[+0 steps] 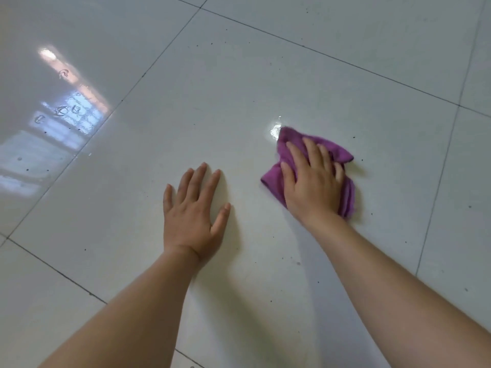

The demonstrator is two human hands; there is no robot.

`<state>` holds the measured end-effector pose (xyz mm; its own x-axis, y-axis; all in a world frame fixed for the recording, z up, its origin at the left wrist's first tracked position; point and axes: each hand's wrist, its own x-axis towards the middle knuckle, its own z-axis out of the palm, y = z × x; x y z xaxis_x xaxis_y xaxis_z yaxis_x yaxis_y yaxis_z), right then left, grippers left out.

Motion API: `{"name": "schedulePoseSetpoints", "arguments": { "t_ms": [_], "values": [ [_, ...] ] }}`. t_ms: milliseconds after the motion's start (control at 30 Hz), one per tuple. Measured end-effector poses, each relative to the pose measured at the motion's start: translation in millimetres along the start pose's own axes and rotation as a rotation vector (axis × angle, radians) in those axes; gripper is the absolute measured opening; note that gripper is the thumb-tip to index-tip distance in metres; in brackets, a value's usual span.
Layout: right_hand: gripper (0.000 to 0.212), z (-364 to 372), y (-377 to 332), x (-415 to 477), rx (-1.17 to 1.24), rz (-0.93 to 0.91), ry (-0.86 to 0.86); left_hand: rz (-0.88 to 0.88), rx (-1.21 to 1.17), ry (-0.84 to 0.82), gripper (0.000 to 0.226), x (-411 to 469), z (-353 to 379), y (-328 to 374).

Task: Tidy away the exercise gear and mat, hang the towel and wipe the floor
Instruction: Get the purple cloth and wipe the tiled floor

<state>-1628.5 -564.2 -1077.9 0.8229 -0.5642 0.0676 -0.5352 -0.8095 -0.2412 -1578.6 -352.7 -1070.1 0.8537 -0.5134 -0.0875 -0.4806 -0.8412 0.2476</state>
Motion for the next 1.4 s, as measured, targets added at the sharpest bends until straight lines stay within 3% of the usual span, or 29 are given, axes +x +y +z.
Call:
{"name": "schedulePoseSetpoints", "arguments": {
  "t_ms": [100, 267, 467, 667, 833, 1067, 1400],
  "values": [
    [0.047, 5, -21, 29, 0.005, -0.015, -0.042, 0.005, -0.007, -0.001, 0.064, 1, 1, 0],
    [0.043, 7, -25, -33, 0.029, -0.245, 0.012, 0.006, -0.014, 0.003, 0.063, 1, 0, 1],
    [0.044, 9, -29, 27, 0.025, -0.004, 0.008, 0.005, -0.023, 0.007, 0.063, 1, 0, 1],
    [0.043, 8, -22, -21, 0.011, -0.276, 0.017, 0.004, -0.022, 0.008, 0.062, 0, 0, 3],
    [0.044, 6, -31, -12, 0.026, -0.156, 0.027, 0.0, -0.017, -0.001, 0.062, 1, -1, 2],
    [0.042, 5, -31, -13, 0.041, -0.149, 0.031, 0.086, -0.079, 0.04, 0.062, 43, -23, -1],
    [0.042, 2, -31, -12, 0.009, -0.124, -0.031, 0.098, 0.019, -0.091, 0.062, 77, -18, -16]
  ]
}}
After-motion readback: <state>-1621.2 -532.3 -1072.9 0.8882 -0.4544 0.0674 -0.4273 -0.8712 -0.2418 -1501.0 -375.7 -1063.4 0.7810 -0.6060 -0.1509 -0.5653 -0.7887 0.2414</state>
